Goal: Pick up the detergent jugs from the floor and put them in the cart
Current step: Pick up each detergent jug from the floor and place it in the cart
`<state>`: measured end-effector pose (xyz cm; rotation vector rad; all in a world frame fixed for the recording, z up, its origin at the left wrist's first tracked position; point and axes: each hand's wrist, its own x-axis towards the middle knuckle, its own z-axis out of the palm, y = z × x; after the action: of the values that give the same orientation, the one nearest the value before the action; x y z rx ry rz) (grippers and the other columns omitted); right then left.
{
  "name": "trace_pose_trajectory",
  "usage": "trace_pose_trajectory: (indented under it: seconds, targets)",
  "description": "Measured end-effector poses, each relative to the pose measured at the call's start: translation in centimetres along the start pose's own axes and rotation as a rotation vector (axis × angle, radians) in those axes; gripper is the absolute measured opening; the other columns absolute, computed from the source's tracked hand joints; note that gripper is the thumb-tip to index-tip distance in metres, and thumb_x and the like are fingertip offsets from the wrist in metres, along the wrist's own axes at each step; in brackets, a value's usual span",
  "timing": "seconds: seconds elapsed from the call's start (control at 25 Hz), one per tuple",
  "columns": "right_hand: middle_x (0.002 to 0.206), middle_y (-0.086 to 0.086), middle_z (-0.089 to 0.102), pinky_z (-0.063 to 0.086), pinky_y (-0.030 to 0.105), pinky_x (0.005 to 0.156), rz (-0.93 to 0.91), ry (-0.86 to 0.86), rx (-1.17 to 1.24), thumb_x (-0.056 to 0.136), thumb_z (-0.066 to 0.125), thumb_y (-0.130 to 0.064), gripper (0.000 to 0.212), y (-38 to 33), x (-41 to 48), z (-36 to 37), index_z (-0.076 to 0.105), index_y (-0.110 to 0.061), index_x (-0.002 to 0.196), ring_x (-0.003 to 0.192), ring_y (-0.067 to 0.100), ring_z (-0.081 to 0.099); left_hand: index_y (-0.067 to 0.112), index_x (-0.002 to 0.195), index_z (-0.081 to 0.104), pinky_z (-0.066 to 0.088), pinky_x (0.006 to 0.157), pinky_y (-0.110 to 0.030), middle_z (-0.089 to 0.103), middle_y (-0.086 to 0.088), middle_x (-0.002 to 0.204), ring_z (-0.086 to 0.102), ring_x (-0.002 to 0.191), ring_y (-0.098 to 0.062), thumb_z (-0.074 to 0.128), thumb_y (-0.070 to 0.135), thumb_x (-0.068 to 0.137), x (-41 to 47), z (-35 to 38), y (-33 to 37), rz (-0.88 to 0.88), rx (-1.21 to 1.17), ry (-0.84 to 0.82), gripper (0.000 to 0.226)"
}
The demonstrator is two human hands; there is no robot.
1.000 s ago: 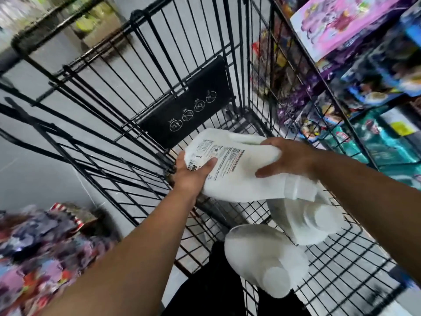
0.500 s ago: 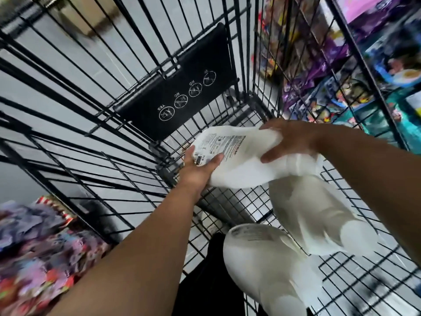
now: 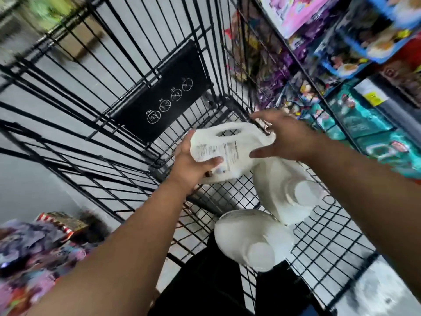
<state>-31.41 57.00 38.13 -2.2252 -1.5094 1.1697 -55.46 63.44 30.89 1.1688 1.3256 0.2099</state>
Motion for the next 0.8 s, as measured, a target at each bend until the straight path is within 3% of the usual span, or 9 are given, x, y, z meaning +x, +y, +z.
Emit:
trace_pose_trajectory:
  seconds: [0.08,0.12,0.24,0.36,0.52,0.64,0.8]
  targets:
    - [0.136,0.001,0.045,0.036,0.018,0.092,0.01,0.049,0.068,0.062,0.089,-0.036,0.088,-0.8,-3.1,-0.4,0.045,-0.034,0.139,0.112,0.015,0.05,0.054,0.14,0.035,0.048,0.106,-0.043,0.034,-0.001,0.151,0.045,0.133,-0.022,0.09,0.025,0.067,-1.9,0.0,2.6,0.125,0.14,-0.005,0.096]
    - [0.138,0.0,0.044,0.037,0.021,0.095,0.022,0.087,0.115,0.063,0.088,-0.038,0.087,-0.9,-5.0,-0.8,0.045,-0.035,0.138,0.115,0.016,0.05,0.057,0.138,0.035,0.043,0.11,-0.046,0.034,-0.001,0.151,0.046,0.131,-0.021,0.089,0.03,0.068,-3.2,0.2,4.0,0.182,0.178,-0.024,0.092]
    - [0.142,0.003,0.044,0.038,0.026,0.101,0.049,0.237,0.223,0.066,0.086,-0.038,0.083,-1.1,-11.4,-2.3,0.044,-0.034,0.139,0.122,0.019,0.049,0.054,0.138,0.039,0.045,0.108,-0.045,0.042,0.005,0.149,0.047,0.126,-0.013,0.086,0.038,0.071,-7.5,1.5,8.1,0.306,0.207,-0.124,0.083]
    - [0.139,-0.002,0.048,0.042,0.028,0.098,0.053,0.362,0.274,0.069,0.085,-0.037,0.081,-0.8,-18.4,-3.5,0.044,-0.033,0.139,0.117,0.016,0.053,0.039,0.142,0.043,0.046,0.096,-0.02,0.049,0.006,0.143,0.049,0.12,-0.009,0.082,0.029,0.079,-12.8,4.0,11.3,0.425,0.262,-0.185,0.074]
    - [0.125,-0.011,0.051,0.048,0.036,0.095,0.116,0.542,0.342,0.067,0.084,-0.043,0.087,1.7,-28.4,-3.6,0.039,-0.033,0.141,0.108,0.013,0.058,0.041,0.139,0.043,0.047,0.104,-0.038,0.053,0.007,0.138,0.053,0.12,-0.013,0.082,0.028,0.079,-20.6,10.0,13.2,0.542,0.249,-0.304,0.072]
    - [0.136,-0.007,0.048,0.048,0.035,0.095,0.191,0.657,0.359,0.063,0.079,-0.056,0.096,5.7,-36.8,-2.7,0.034,-0.036,0.145,0.113,0.014,0.057,0.038,0.138,0.043,0.047,0.104,-0.042,0.053,0.006,0.138,0.053,0.121,-0.015,0.08,0.023,0.081,-26.3,16.7,12.4,0.593,0.274,-0.44,0.07]
    - [0.138,-0.006,0.051,0.048,0.037,0.099,0.329,0.791,0.428,0.066,0.081,-0.051,0.09,11.6,-48.2,-0.2,0.038,-0.032,0.144,0.113,0.011,0.057,0.039,0.137,0.043,0.049,0.103,-0.045,0.053,0.005,0.137,0.054,0.124,-0.018,0.079,0.023,0.083,-33.4,25.5,10.0,0.632,0.34,-0.601,0.067]
